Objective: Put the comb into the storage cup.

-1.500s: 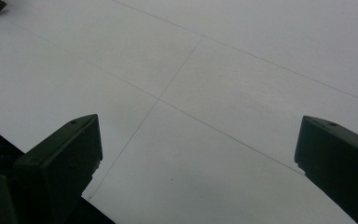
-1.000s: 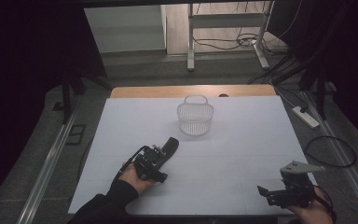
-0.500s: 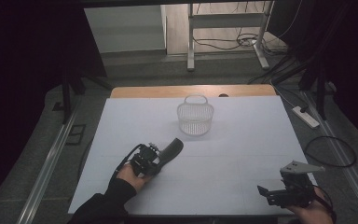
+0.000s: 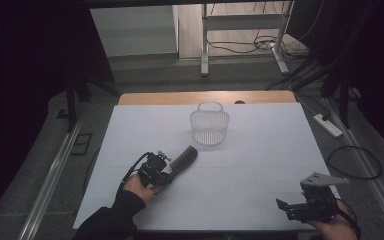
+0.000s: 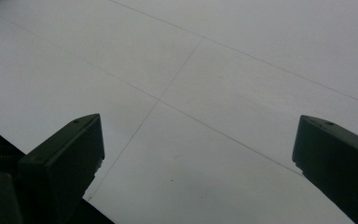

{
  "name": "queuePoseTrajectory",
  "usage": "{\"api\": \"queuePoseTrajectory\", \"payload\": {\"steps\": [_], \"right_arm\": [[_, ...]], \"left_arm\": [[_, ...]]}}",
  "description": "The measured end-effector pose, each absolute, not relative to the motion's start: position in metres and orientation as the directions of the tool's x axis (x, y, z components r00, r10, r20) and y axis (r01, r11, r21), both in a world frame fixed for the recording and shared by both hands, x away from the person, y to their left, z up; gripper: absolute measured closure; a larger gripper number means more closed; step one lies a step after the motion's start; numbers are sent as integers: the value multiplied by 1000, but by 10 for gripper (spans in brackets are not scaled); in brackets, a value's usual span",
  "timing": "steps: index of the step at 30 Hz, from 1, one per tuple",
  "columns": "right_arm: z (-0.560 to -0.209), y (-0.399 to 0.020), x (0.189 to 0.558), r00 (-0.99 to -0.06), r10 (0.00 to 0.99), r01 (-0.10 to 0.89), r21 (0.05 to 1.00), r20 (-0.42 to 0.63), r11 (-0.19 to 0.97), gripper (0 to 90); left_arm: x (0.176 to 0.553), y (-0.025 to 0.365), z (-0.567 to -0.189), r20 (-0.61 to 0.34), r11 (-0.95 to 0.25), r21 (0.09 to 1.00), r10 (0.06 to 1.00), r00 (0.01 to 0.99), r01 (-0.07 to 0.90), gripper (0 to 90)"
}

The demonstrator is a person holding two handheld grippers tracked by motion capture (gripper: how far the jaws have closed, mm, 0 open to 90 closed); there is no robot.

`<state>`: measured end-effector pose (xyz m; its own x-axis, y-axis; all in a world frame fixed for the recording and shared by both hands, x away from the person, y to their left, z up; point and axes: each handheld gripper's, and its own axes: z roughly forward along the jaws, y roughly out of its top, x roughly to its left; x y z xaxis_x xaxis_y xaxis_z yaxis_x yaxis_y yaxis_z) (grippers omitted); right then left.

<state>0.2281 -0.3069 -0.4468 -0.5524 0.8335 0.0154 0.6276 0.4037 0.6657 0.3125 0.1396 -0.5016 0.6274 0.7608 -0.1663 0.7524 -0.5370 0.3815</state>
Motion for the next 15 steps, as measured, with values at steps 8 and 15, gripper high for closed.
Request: {"api": "queuePoseTrajectory", "payload": {"steps": [8, 15], "right_arm": [[-447, -307, 228, -550, 835, 629, 666, 18, 401, 26], [-446, -307, 228, -551, 834, 626, 669, 15, 401, 26]], "left_arm": [[307, 141, -493, -188, -538, 430, 732, 655, 725, 724], [301, 140, -486, -181, -553, 478, 698, 693, 682, 724]]}}
